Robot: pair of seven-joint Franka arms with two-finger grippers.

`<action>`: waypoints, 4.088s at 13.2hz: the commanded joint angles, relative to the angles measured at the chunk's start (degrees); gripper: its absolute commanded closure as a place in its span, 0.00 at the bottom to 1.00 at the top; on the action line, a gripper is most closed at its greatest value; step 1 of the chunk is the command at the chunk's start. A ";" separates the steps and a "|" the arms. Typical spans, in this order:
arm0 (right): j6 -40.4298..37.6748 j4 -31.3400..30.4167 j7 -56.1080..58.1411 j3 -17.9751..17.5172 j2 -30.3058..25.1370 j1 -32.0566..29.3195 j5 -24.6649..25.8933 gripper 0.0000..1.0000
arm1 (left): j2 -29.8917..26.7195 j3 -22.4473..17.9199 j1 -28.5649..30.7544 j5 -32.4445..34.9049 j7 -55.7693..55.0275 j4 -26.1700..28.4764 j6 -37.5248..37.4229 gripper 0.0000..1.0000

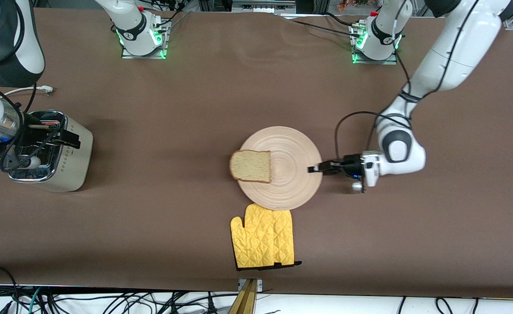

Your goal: Move plate and put bread in toaster

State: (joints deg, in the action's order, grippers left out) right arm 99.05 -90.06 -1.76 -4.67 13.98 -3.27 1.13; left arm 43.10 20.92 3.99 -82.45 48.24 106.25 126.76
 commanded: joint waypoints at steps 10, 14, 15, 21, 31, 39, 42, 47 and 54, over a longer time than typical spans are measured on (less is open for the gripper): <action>-0.35 0.15 -0.62 -0.25 5.44 0.63 -19.63 0.00 | 0.84 1.67 -9.35 -7.55 7.13 2.38 9.12 0.91; 0.70 0.15 -0.36 -0.25 8.07 2.21 -23.54 0.00 | -1.87 1.41 -8.30 -7.73 6.52 3.08 9.38 0.00; 1.05 0.15 -0.35 -0.34 9.12 2.65 -23.62 0.00 | -2.75 1.23 -7.26 -7.47 6.26 3.26 9.38 0.00; 7.21 -3.71 0.17 -0.51 12.55 6.70 -28.35 0.00 | -6.53 -0.09 2.84 17.97 2.85 7.13 3.78 0.00; 16.34 -10.22 0.26 -0.51 18.79 14.43 -38.30 0.00 | -18.75 0.09 9.19 79.34 -43.05 -9.18 -16.94 0.00; 17.40 -10.66 0.35 -0.51 23.46 17.85 -43.49 0.00 | -25.76 -7.51 2.89 87.54 -48.86 -30.15 -40.28 0.00; 16.79 -10.66 0.17 -0.51 24.33 18.39 -43.49 0.13 | -36.21 -14.15 -3.89 86.93 -48.94 -18.51 -28.11 0.00; 15.47 -10.57 -0.71 -0.51 24.42 19.35 -43.49 0.94 | -41.44 -14.42 -5.23 86.84 -48.94 -8.94 -28.21 0.00; 11.19 -7.60 -0.27 -0.16 23.37 18.92 -43.31 1.00 | -41.17 -13.89 0.05 80.68 -48.59 -11.77 -30.52 0.00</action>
State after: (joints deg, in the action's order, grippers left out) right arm 114.06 -99.42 -2.06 -5.18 38.56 16.14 -41.37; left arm 2.10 6.43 4.05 -0.90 -0.63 95.29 97.56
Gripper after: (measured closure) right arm 0.802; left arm 0.000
